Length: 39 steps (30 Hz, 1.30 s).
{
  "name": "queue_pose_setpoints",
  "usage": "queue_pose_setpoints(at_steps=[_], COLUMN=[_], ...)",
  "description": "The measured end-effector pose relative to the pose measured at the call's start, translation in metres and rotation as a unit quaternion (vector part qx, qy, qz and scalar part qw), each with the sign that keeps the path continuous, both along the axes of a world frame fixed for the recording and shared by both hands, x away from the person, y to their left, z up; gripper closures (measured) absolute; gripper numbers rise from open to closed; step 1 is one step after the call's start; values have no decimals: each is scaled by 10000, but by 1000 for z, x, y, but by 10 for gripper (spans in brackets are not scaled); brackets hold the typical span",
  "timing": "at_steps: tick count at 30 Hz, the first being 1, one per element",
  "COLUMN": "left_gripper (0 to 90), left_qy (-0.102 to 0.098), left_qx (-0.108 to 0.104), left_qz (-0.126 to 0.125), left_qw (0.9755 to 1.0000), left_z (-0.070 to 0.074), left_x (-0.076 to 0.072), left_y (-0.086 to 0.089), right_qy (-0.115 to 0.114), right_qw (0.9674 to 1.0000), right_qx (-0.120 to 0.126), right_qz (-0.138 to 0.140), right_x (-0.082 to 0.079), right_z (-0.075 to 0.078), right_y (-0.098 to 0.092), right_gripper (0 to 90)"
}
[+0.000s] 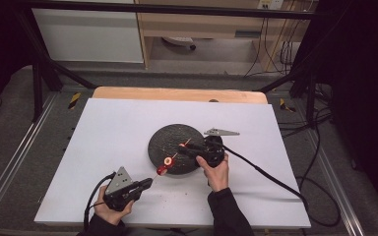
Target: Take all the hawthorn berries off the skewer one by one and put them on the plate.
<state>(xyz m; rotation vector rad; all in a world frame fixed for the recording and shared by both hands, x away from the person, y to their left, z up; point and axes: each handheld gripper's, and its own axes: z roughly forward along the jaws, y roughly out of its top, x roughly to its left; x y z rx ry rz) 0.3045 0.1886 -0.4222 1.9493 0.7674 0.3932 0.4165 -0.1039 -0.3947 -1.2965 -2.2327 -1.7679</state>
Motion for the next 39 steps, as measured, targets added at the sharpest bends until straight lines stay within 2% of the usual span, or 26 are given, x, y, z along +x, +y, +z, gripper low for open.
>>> queue_pose_setpoints(at_steps=[11, 22, 26, 32, 39], left_gripper=[882, 882, 882, 882, 881], left_qy=[-16, 12, 38, 97, 125], left_qx=[-52, -98, -117, -174, -222], left_qz=[-9, 40, 69, 174, 238], left_qw=[10000, 9999, 9999, 9997, 9994], left_z=[1, 1, 1, 1, 0], left_x=[-1, 0, 2, 5, 6], left_y=[1, 4, 6, 11, 13], right_qy=[-193, -292, -310, -272, -119], right_qw=[9992, 9972, 9964, 9964, 9968], right_qx=[-104, -83, -156, -292, -460], right_qz=[-321, -690, -773, -749, -639], right_x=[7, 23, 26, 28, 30], right_z=[14, 27, 30, 24, 6], right_y=[-13, -35, -41, -40, -29], right_gripper=[634, 635, 635, 633, 633])
